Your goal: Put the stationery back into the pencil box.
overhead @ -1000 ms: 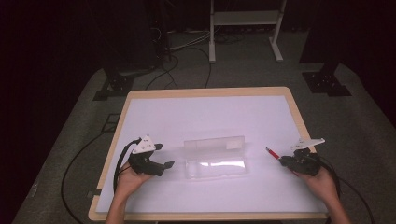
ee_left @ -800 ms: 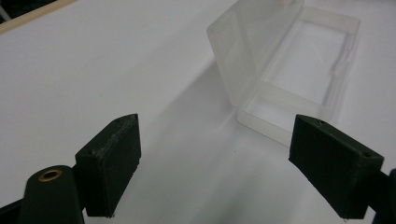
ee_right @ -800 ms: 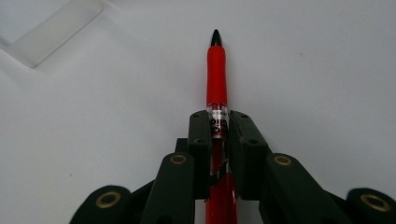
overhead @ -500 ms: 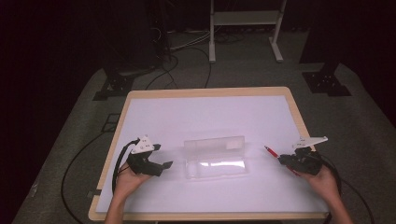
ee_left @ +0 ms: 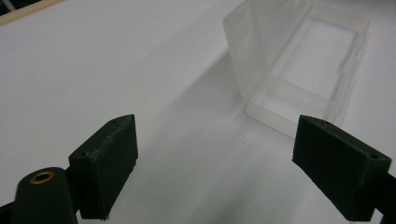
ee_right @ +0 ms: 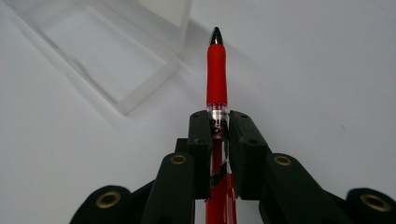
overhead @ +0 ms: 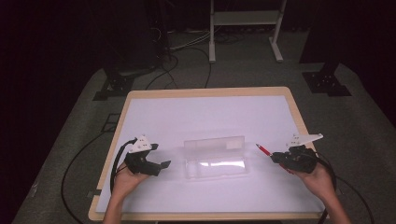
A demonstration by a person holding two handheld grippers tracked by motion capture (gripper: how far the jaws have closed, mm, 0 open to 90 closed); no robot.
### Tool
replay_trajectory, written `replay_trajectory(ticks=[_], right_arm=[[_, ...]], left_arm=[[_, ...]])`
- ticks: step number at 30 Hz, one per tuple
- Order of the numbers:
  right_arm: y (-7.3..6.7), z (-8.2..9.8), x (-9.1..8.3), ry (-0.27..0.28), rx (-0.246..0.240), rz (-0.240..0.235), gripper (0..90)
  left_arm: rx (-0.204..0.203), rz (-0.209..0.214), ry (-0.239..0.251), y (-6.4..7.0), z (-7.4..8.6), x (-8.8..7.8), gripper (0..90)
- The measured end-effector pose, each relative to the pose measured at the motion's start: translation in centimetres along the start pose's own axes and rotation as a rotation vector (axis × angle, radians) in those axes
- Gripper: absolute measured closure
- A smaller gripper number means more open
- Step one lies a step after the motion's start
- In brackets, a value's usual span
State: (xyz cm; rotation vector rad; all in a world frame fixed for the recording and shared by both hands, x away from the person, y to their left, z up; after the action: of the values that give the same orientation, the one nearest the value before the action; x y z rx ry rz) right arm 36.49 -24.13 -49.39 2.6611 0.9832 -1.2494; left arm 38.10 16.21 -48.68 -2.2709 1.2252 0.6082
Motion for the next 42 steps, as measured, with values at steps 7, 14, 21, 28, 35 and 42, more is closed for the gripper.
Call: replay_trajectory(ticks=[7, 14, 21, 28, 35, 42], right_arm=[[-1.7, -1.2, -0.2, 0.005, -0.059, -0.037, 78.7], [-3.2, -2.4, -0.8, 0.023, -0.082, -0.067, 78.7], [-4.2, -3.4, -1.1, 0.030, -0.105, -0.089, 78.7], [-5.2, -4.4, -1.1, 0.032, -0.136, -0.108, 78.7], [-6.3, -5.3, -0.9, 0.026, -0.166, -0.127, 78.7], [-7.3, -6.2, -0.6, 0.031, -0.190, -0.156, 78.7]], left_arm=[[-0.008, -0.007, -0.002, -0.2, 0.2, -0.2, 13.4], [-0.009, -0.008, -0.013, -0.2, 0.4, -0.2, 13.4], [-0.012, -0.006, -0.012, -0.1, 0.4, -0.1, 13.4], [-0.011, -0.007, -0.010, -0.3, 0.5, -0.2, 13.4], [-0.009, -0.007, -0.017, -0.2, 0.5, -0.1, 13.2], [-0.008, -0.006, -0.018, -0.2, 0.7, -0.2, 13.2]])
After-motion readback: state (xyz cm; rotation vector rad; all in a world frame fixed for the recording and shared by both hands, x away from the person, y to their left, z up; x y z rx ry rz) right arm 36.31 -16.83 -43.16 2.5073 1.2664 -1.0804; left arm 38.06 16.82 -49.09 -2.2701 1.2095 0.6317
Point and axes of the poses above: each handheld gripper's, and its own axes: x roughly forward along the jaws, z roughly out of its underside, y roughly to its right, the point moved 10 cm from there along x, roughly forward along the jaws, and after that the axes turned 14 degrees about x, right-handed, at the moved point
